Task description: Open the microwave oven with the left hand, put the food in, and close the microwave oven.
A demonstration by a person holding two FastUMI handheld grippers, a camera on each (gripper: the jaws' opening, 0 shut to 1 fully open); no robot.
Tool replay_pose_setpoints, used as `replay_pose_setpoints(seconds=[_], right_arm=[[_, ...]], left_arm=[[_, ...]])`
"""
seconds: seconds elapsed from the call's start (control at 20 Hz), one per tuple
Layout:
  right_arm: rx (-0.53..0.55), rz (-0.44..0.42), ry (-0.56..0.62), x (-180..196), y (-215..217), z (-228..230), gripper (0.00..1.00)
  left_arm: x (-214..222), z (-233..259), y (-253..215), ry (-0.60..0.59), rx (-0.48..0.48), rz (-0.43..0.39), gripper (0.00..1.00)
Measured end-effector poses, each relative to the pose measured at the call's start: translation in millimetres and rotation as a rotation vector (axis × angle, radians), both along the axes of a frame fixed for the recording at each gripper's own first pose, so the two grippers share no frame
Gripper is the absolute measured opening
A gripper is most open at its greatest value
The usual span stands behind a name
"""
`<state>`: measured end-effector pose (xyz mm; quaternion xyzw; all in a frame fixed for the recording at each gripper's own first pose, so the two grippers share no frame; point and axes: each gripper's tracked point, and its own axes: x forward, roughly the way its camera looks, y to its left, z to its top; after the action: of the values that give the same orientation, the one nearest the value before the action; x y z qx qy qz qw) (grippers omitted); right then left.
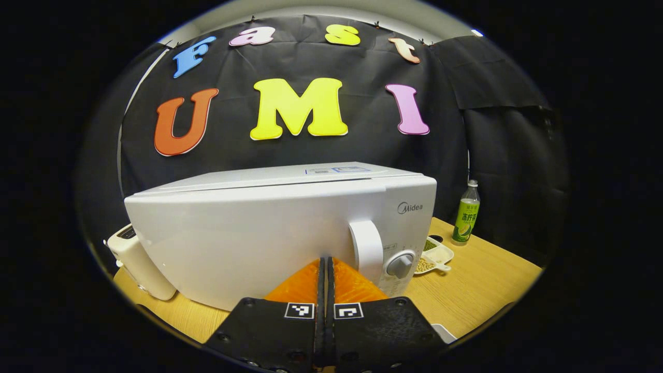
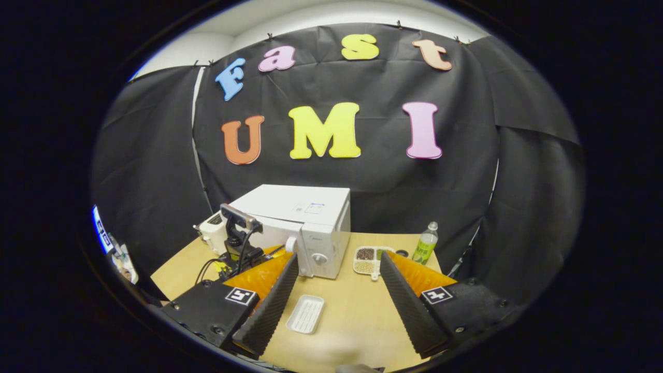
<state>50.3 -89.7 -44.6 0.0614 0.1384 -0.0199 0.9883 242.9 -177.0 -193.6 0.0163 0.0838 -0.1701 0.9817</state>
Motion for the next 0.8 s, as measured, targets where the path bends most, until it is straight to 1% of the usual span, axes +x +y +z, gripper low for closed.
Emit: replay_pose_setpoints(seconds=[0.05,0.1,0.35,0.4,0.45,0.5,0.55,0.6,0.65,0.7,0.8], right_arm=[[0.005,0.003,-0.001,-0.1,-0.1,0.2,1.00],[0.006,0.005,0.001,0.5,-0.5,0.1,0.92],[-0.003,0.020,-0.007,-0.4,2.4,4.1,0.92],[-0.005,0.023,-0.010,0.2,3.5,6.1,1.00],[-0.008,0.027,-0.010,0.0,5.0,6.4,0.92],[-0.013,0.028,-0.013,-0.9,5.6,6.6,1.00],[-0.013,0.033,-0.014,-0.8,7.3,6.7,1.00],[-0.014,0.040,-0.015,-1.2,9.9,7.1,0.92],[-0.018,0.046,-0.016,-3.3,12.1,7.8,0.92],[-0.024,0.052,-0.021,-4.4,12.4,9.0,1.00],[-0.032,0.055,-0.041,-7.0,12.9,14.0,1.00]], left_arm=[[1.6,0.5,-0.2,0.000,0.003,0.003,0.00],[2.8,-0.6,1.3,0.001,0.005,0.006,0.00],[11.6,2.0,-3.7,-0.012,-0.002,0.014,0.00],[15.2,-5.5,-3.8,0.030,0.004,0.019,0.00],[13.4,-0.2,-2.5,-0.002,-0.009,0.027,0.00],[10.8,-1.9,-3.3,0.015,-0.006,0.026,0.00],[6.5,-5.7,-1.3,0.037,-0.004,0.034,0.00],[3.0,-6.0,0.7,0.043,-0.012,0.038,0.00],[-1.9,-1.8,2.1,0.039,-0.016,0.042,0.00],[-7.4,1.6,5.0,0.038,-0.018,0.050,0.00],[-21.3,6.3,9.8,0.042,-0.016,0.053,0.00]])
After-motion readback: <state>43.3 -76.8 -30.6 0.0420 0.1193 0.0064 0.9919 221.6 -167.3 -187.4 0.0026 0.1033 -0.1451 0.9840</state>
